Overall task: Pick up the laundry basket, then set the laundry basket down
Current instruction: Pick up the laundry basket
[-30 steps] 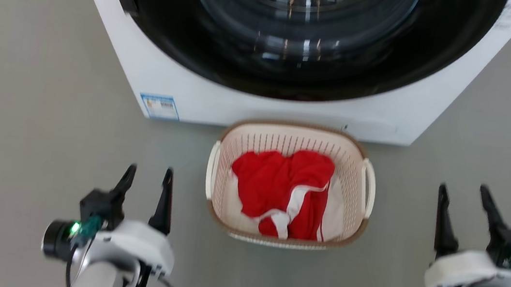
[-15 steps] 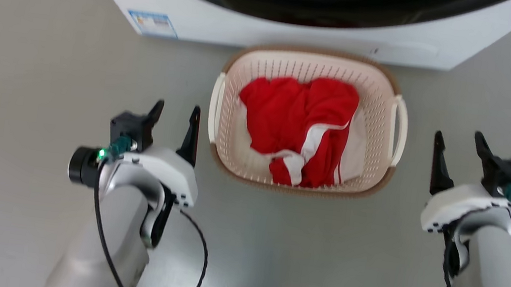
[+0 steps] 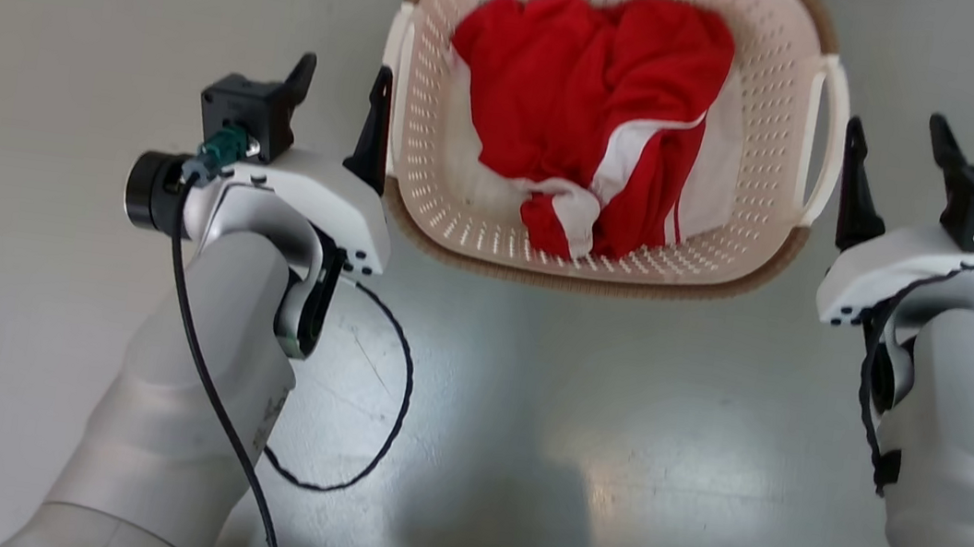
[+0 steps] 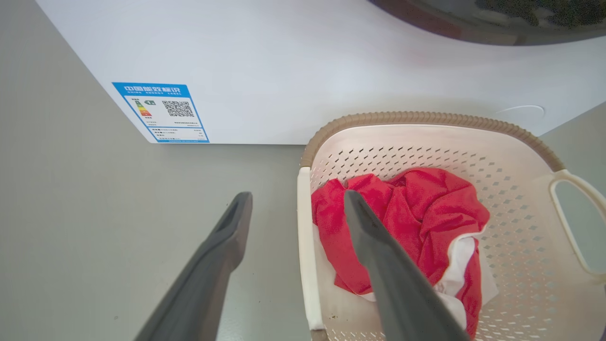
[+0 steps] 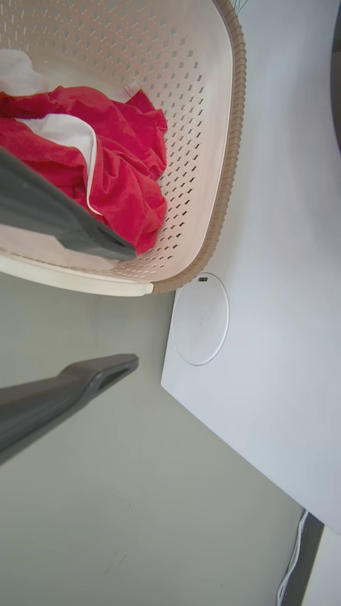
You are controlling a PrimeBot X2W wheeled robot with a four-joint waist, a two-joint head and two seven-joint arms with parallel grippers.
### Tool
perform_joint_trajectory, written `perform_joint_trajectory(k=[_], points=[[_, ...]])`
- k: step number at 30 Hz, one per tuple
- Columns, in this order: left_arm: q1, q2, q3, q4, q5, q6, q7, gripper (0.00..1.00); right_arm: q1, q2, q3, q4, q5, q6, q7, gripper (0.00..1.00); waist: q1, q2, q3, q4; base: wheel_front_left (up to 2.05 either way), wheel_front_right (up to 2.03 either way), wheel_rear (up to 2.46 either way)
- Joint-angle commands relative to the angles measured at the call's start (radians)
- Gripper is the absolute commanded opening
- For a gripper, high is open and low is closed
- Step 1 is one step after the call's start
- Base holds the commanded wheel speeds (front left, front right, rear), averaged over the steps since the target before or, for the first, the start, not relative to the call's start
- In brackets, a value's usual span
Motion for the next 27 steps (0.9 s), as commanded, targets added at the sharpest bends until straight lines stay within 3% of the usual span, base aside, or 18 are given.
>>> perform_joint_trajectory(k=[1, 27], points=[[-0.011, 0.019, 0.024, -0.011, -0.002, 0.010, -0.006, 1.00, -0.004, 0.007, 0.019, -0.018, -0.005, 0.006, -0.011, 1.00, 0.0000, 0.0000, 0.042, -0.006, 0.00, 0.00, 0.00], [-0.087, 0.019, 0.020, 0.023, 0.029, 0.011, -0.006, 1.00, -0.045, 0.007, 0.062, -0.010, 0.059, 0.006, -0.011, 1.00, -0.0001, 0.0000, 0.157, -0.029, 0.00, 0.00, 0.00]])
